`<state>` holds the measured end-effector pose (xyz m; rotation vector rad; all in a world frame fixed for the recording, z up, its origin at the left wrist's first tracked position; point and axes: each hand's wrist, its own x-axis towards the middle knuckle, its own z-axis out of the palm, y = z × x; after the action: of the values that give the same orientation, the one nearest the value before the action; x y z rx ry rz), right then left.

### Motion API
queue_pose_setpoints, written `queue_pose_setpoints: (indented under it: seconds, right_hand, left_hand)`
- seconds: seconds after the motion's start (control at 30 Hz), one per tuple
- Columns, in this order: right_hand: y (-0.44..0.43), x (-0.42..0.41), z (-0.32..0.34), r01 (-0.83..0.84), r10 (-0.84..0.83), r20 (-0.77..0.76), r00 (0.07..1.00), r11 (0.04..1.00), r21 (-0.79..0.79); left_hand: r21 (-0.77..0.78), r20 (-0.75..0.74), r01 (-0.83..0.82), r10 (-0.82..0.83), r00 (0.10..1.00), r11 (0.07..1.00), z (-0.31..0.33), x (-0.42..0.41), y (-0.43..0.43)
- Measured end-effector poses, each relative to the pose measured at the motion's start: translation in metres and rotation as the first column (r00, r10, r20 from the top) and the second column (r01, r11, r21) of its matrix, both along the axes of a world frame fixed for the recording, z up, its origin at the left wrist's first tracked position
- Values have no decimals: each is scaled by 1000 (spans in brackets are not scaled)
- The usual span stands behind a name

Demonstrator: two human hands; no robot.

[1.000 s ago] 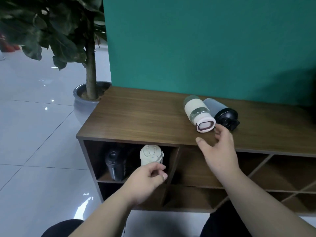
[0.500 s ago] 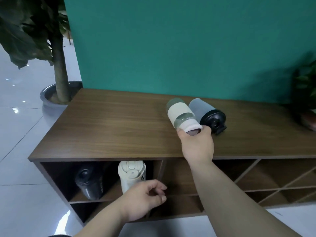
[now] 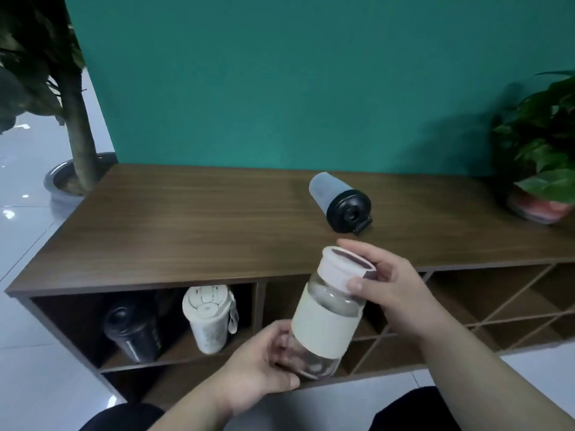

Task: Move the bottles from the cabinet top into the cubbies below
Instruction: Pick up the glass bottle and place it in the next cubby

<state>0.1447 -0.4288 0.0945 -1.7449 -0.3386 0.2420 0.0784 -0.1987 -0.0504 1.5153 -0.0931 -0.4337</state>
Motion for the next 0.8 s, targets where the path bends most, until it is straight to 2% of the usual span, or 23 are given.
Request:
queue_pose_setpoints:
  seconds: [0.1,0.17,0.23,0.33,0.5,0.63,0.73,0.8]
  right_hand:
    - [1,-5,-30,-38,28,-61,998,984,-174]
    - [5,-5,-52,-60,41,-83,996,967,-246]
    - [11,-2,-71,-89,64,-87,994,946,-312]
    - [15,10,-94,-102,74,-98,993,937,-335]
    - [14,33,-122,-92,39,-129,991,898,-430]
    - [16,52,-133,-62,15,-113,994,902,-426]
    - [17,63,-140,-44,-10,-125,992,905,-423]
    - [20,68,-143,-41,-16,-130,991,905,-423]
  left_hand:
    - [132,-25,79,-77,997,988,-15,-4,-13]
    - [274,1,27,-28,1000,961,-23,-2,-19]
    - [315,25,-58,53,998,947,-36,6,-25]
    - [342,42,-144,138,990,928,-61,26,-30]
    - [367,8,-180,191,982,913,-87,55,-39]
    - [394,24,-201,209,978,897,-104,79,-48]
    - [508,81,-238,230,970,828,-107,91,-51]
    - [499,55,-260,269,962,827,-114,97,-53]
